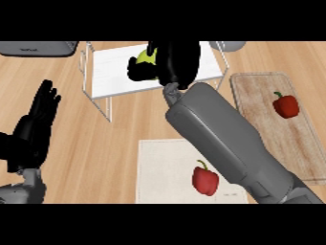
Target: Pick the pear from the placemat and place it in the tiered shelf
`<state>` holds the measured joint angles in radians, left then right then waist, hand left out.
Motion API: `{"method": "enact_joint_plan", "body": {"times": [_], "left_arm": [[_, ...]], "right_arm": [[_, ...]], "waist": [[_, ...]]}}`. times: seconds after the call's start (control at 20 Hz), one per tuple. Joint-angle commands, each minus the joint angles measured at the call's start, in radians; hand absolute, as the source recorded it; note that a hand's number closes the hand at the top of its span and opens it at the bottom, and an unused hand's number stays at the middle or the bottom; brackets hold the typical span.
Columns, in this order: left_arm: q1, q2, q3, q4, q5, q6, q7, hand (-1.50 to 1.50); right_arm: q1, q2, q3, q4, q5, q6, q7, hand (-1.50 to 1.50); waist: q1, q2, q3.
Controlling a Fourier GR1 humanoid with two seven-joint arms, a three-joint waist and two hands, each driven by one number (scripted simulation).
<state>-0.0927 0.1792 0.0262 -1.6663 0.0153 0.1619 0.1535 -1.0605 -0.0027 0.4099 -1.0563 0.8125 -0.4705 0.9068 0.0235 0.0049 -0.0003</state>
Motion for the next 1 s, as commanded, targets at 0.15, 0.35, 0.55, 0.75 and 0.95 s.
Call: {"method": "enact_joint_plan", "body": {"times": [0.15,0.35,0.55,0.75,0.95], "left_arm": [[0.023,-0.022,-0.017,-0.052,-0.023,0.012,0.01,0.0],[-0.03,-0.004,0.014,0.05,0.008,-0.028,-0.024,0.0],[0.001,-0.02,-0.002,-0.014,0.001,-0.019,0.0,0.0],[-0.025,-0.042,-0.003,0.058,-0.025,0.001,-0.034,0.0],[-0.019,-0.008,0.02,-0.039,-0.014,-0.003,0.04,0.0]], "right_arm": [[-0.072,0.003,-0.03,0.22,-0.092,-0.146,-0.108,1.5],[-0.076,0.003,-0.064,0.313,-0.224,-0.259,-0.184,-1.5],[-0.115,0.003,-0.066,0.371,-0.347,-0.213,-0.257,-1.5],[-0.143,0.003,-0.133,0.413,-0.417,-0.196,-0.391,-1.5],[-0.194,0.003,-0.174,0.414,-0.432,-0.201,-0.45,-1.5]], "waist": [[0.005,0.0,0.0],[0.021,0.009,0.0],[0.019,0.004,0.0],[0.008,0.005,0.0],[0.001,-0.001,0.001]]}}
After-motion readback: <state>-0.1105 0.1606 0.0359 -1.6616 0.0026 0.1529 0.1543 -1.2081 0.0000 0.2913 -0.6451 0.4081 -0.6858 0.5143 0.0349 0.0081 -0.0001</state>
